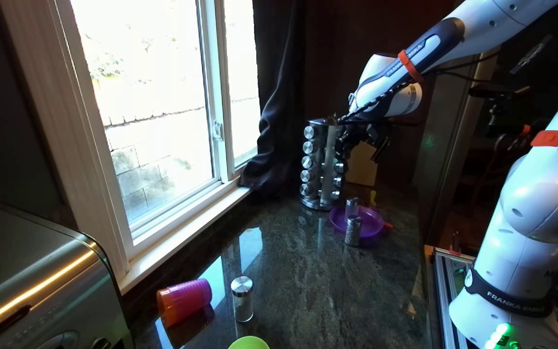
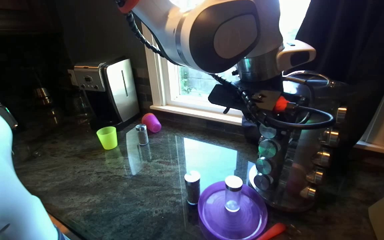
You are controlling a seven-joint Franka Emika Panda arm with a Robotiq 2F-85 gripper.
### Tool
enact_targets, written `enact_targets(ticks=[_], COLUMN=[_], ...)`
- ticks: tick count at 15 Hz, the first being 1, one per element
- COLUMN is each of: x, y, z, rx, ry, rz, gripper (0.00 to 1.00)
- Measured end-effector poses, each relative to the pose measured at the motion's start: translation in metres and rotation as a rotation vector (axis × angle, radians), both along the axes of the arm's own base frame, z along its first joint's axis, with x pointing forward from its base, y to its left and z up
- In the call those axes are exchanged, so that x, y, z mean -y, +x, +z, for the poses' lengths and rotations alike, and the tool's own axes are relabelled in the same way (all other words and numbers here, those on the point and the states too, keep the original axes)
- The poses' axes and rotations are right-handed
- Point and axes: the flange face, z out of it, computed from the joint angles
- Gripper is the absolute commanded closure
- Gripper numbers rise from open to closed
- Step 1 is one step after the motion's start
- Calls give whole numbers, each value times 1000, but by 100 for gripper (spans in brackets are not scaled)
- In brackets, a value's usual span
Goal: Pull out a bottle from the holder, then place the bottle on the counter
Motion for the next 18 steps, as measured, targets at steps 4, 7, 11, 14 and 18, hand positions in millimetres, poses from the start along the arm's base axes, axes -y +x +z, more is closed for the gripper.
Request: enact_targets(ticks=[4,7,11,14,18], x=[2,1,-1,0,1], y=[-3,-3,-3,-4,-6], z=[2,4,8,8,9], rx=[-59,-83,-101,-111,-160], ry=[0,15,41,33,53], rz=[26,45,63,69,77], gripper=[76,76,76,76,76])
